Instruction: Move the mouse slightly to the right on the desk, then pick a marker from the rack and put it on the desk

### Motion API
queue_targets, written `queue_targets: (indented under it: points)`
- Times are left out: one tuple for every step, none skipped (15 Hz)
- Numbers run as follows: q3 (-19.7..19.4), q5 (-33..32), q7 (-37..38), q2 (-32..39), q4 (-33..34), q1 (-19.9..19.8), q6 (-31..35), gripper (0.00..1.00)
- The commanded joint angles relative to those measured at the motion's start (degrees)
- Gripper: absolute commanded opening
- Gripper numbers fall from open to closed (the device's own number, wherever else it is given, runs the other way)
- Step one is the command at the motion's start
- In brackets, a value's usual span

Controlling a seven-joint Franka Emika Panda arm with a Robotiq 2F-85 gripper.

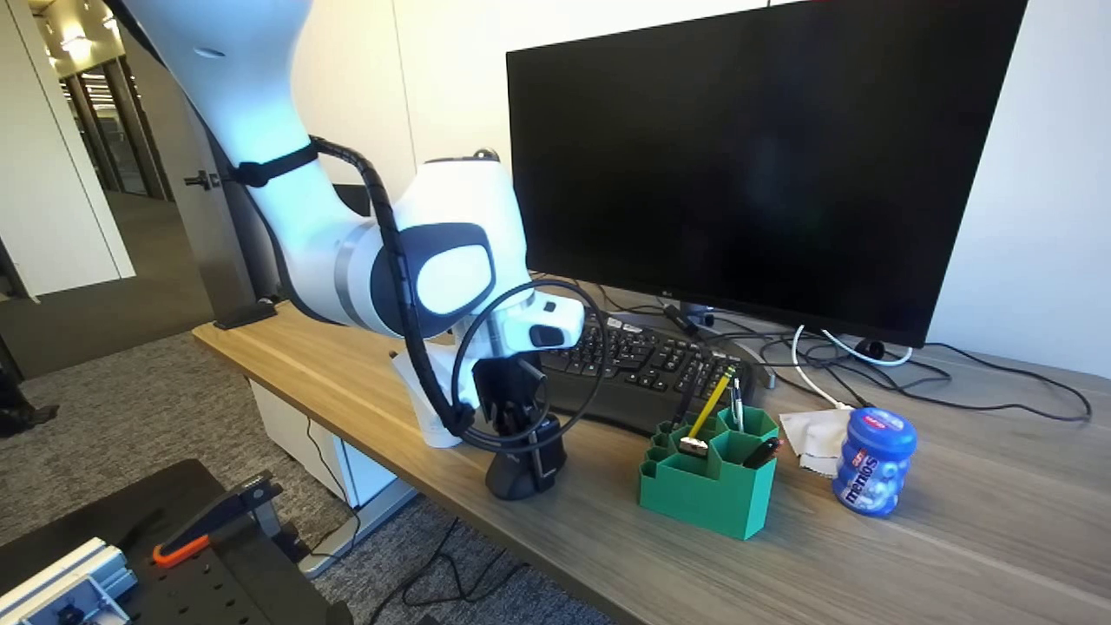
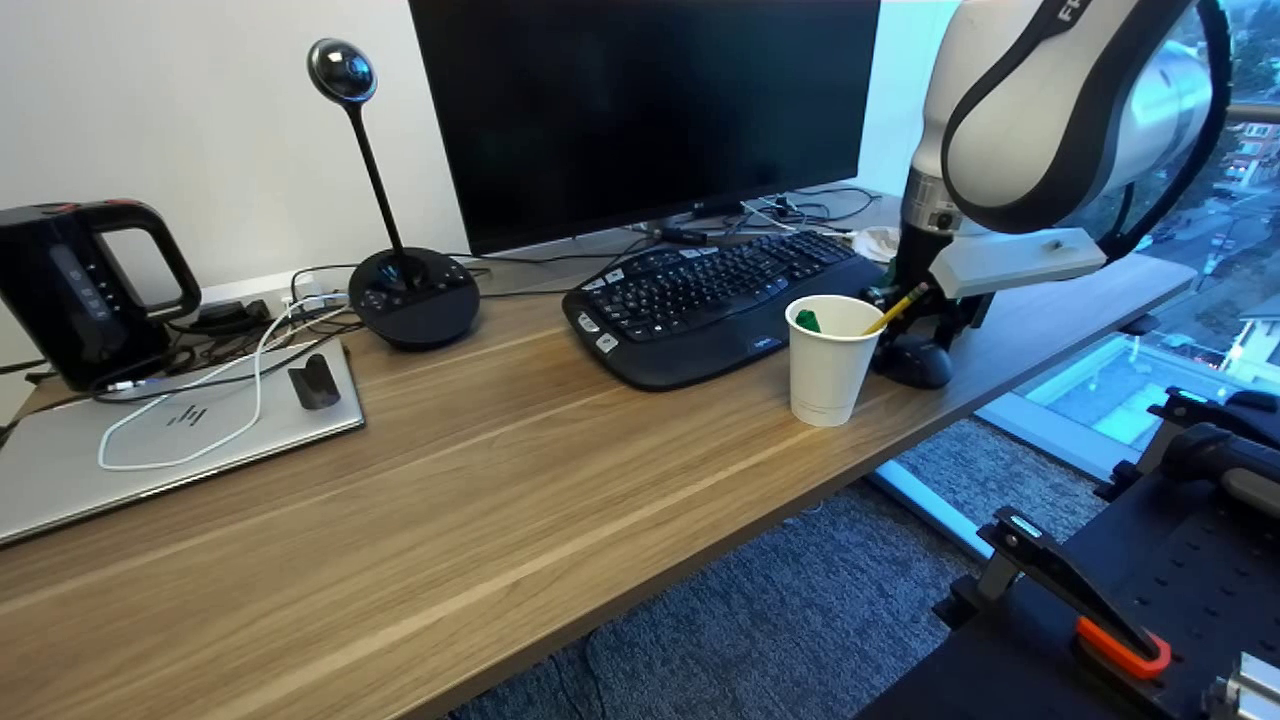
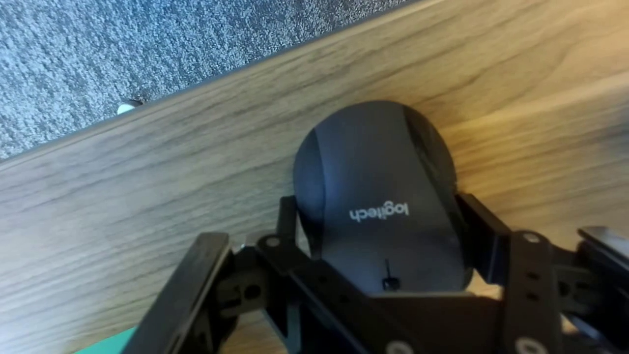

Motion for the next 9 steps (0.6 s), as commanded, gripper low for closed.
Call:
queue_targets:
  points:
    - [-0.8, 0.8, -1.0, -2.4, -1.4, 1.5, -1.5, 0.53]
    - [-1.1, 0.5, -1.1, -2.8, -1.6, 1.6, -1.9, 0.53]
    - [-2.6, -0.2, -0.4, -3.0, -1.6, 2.8, -3.0, 0.53]
    - [-3.6, -0.7, 0.0, -3.1, -1.5, 3.4, -3.8, 0.53]
    - [-4.8, -1.3, 0.4, -3.2, -1.5, 4.0, -4.6, 0.53]
    - [-6.0, -1.9, 0.9, -3.3, -1.4, 4.8, -5.5, 0.53]
    - [-7.1, -2.5, 0.9, -3.5, -1.3, 5.1, -6.5, 0.53]
    - [-8.1, -3.2, 1.0, -3.7, -1.2, 5.4, -7.3, 0.53]
    - [-8.9, -3.9, 1.0, -3.8, -0.9, 5.5, -7.8, 0.53]
